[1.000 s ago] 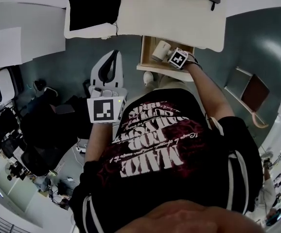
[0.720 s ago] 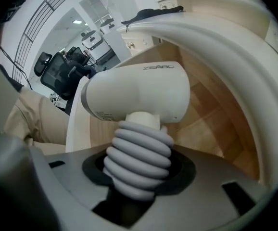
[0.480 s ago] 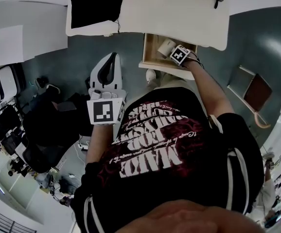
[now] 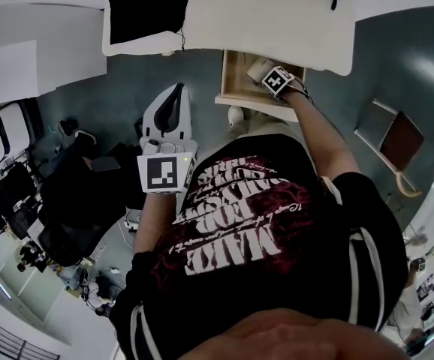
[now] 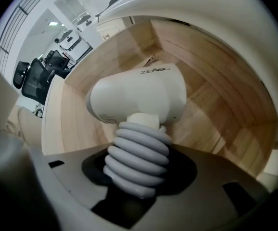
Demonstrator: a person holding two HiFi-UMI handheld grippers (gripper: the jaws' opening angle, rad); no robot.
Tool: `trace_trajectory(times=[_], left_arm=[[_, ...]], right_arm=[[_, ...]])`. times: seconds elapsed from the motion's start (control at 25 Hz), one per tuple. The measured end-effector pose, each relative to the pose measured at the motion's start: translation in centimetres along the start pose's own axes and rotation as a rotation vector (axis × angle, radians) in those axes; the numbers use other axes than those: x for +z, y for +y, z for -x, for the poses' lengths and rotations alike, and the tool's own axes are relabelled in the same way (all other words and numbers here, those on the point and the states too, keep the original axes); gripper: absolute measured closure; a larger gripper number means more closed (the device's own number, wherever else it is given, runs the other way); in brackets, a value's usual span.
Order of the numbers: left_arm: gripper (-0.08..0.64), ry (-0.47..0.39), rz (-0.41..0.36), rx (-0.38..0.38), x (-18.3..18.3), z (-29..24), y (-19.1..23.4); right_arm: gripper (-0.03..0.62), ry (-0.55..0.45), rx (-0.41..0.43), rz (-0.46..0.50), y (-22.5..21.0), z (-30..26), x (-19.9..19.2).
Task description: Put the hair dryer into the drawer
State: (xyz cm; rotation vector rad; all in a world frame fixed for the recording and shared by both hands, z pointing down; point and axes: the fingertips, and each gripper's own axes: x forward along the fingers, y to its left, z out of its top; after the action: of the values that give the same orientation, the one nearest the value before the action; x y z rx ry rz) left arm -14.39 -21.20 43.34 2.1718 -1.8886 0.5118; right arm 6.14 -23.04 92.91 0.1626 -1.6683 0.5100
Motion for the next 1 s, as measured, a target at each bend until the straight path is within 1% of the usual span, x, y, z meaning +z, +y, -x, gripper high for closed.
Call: trace_trajectory(times=[0.16,0.28,0.4,0.48,0.52,0.56,0.68,0.76,0.8,0.88,0.96,1.0], left_arm=[[0.558,-0.005,0.000,-0.007,0.0,0.1,-0.4],[0.558,-0.012,0.001,-0.010,0.0,0.3,-0.6],[0.558,-0.030,0.012,-0.016,0.4,0.5,-0.7],[0.558,-0.037,0.016,-0.024,0.5,0.5,-0.8],[0.558,-0.036,0.015,-0.029,0.5,0.5,-1.0],[0.558,-0.033,0.012,-0.035,0.4,0.5,-1.1],[0.558,-0.020,0.000,-0.050,0.1,0.4,-1.6],[0.558,-0.003,-0.002,-0.056,-0.6,0.5,-1.8],[0.558,0.006,-0.004,-0.058,-0.9,0.6,-1.9],[0.558,0.017,-0.013,-0.059,-1.3,0.9,-1.9],[0.558,0.025,-0.021,-0.060,-1.5,1.3,-2.0],[0.558,0.029,-0.022,-0.060,-1.6,1.5,-2.0]], right_arm=[[0.376,0.006,0.015,-0.015,0.1,-0.1,-0.4],[0.295,0.004,0.080,-0.043,1.1,0.1,-0.5],[0.257,-0.012,0.117,-0.060,1.7,0.6,-0.5],[0.244,-0.019,0.109,-0.066,1.8,0.9,-0.6],[0.263,-0.021,0.093,-0.067,1.6,1.1,-0.7],[0.359,-0.026,0.075,-0.065,1.4,1.3,-0.6],[0.365,-0.056,0.038,-0.050,0.9,1.7,-0.5],[0.365,-0.059,0.011,-0.032,0.6,1.8,-0.7],[0.365,-0.065,0.010,-0.027,0.6,1.8,-0.6],[0.365,-0.107,0.025,-0.026,0.8,1.7,0.4],[0.365,-0.150,0.067,-0.050,1.3,1.4,1.6],[0.365,-0.164,0.070,-0.063,1.2,1.2,2.1]])
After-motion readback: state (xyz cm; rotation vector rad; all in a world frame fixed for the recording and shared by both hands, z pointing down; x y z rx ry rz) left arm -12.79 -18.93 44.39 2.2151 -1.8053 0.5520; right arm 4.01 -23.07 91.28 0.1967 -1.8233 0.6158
